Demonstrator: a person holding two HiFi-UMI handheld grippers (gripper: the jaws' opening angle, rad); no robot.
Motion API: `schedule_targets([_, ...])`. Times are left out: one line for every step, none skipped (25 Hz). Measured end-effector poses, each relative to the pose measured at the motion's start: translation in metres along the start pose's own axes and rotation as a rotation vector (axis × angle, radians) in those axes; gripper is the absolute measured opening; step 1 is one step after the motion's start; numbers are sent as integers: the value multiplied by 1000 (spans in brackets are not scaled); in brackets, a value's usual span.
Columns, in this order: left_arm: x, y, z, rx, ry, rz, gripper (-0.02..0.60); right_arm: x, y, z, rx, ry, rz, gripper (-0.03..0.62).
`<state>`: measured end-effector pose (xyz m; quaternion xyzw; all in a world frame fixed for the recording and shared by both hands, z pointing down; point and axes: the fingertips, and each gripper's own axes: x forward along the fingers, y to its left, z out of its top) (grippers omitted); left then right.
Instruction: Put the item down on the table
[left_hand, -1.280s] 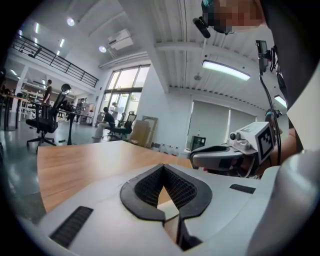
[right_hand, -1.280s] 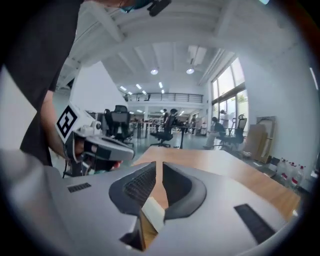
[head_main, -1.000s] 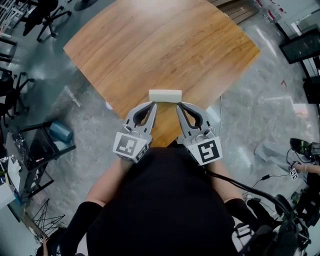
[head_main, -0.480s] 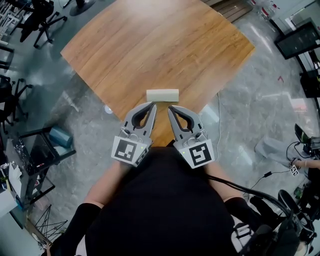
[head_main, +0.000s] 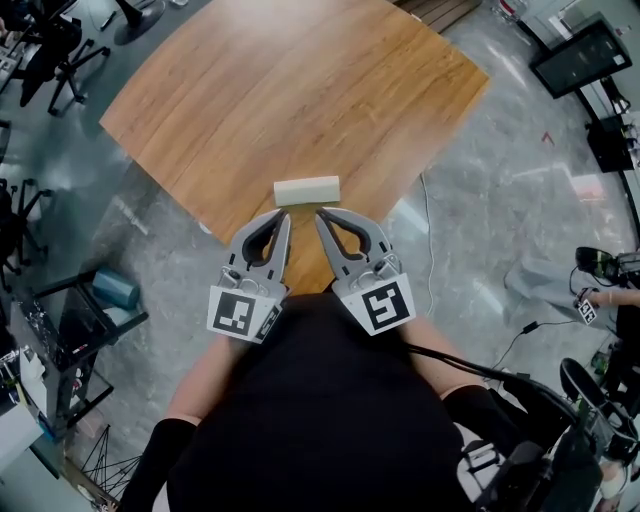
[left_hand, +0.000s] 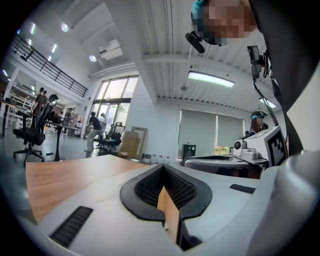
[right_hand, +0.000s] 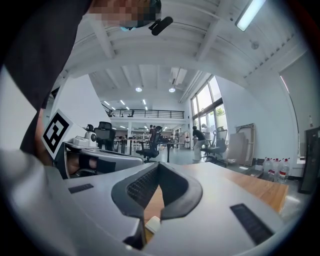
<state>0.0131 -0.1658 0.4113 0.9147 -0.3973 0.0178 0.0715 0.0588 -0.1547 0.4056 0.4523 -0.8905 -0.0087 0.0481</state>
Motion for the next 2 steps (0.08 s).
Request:
schedule_targets([1,0,0,-1,0,0,3,0,-1,0,-2,1,0,14])
schedule_targets([2,-1,-1,-3,0,-1,3,0,-1,-1,-4,1,0,14])
